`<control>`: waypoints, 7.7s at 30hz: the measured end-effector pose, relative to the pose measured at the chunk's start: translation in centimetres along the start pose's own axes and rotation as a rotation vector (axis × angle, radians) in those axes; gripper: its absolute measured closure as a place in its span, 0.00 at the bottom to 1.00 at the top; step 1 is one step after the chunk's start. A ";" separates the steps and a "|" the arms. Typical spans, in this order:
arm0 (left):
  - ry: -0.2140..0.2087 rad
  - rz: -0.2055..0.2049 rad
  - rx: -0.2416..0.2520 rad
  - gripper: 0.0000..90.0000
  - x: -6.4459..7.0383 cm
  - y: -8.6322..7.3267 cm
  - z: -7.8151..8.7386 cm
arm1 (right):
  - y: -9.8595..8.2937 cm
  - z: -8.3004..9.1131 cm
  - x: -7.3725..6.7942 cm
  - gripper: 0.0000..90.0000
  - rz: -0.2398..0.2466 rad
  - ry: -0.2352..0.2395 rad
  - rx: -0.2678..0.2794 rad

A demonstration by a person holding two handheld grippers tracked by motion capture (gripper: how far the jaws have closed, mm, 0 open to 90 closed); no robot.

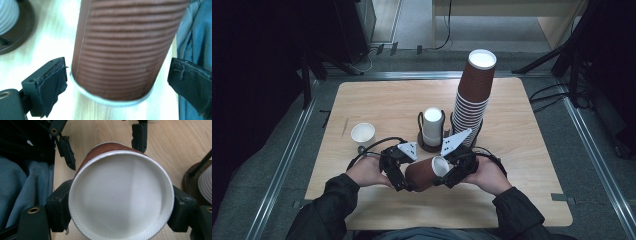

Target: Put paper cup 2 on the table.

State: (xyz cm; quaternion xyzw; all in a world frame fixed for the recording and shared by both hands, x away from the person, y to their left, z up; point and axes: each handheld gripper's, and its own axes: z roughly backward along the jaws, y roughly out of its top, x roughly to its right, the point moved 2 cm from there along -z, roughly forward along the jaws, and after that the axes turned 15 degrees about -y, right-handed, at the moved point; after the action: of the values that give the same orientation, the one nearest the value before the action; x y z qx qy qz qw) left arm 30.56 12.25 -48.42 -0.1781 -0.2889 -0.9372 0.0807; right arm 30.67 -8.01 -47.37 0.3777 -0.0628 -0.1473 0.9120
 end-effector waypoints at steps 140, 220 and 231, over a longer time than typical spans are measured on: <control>0.013 0.026 -0.125 0.06 0.1 0.9 -1.7 | 0.1 -2.4 -2.0 0.22 0.103 -0.055 -0.050; -0.031 -0.030 0.217 0.12 1.7 0.3 2.6 | -0.6 0.8 -1.0 0.16 0.054 -0.005 0.128; 0.019 0.007 0.146 0.12 1.2 -0.4 3.1 | -1.1 0.3 -0.6 0.16 0.058 -0.053 0.051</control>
State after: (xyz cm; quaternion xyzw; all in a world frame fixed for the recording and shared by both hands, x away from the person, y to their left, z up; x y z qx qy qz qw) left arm 30.24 14.27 -45.75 -0.1637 -0.3553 -0.9149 0.0996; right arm 29.75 -8.74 -47.98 0.3949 -0.1018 -0.1289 0.9039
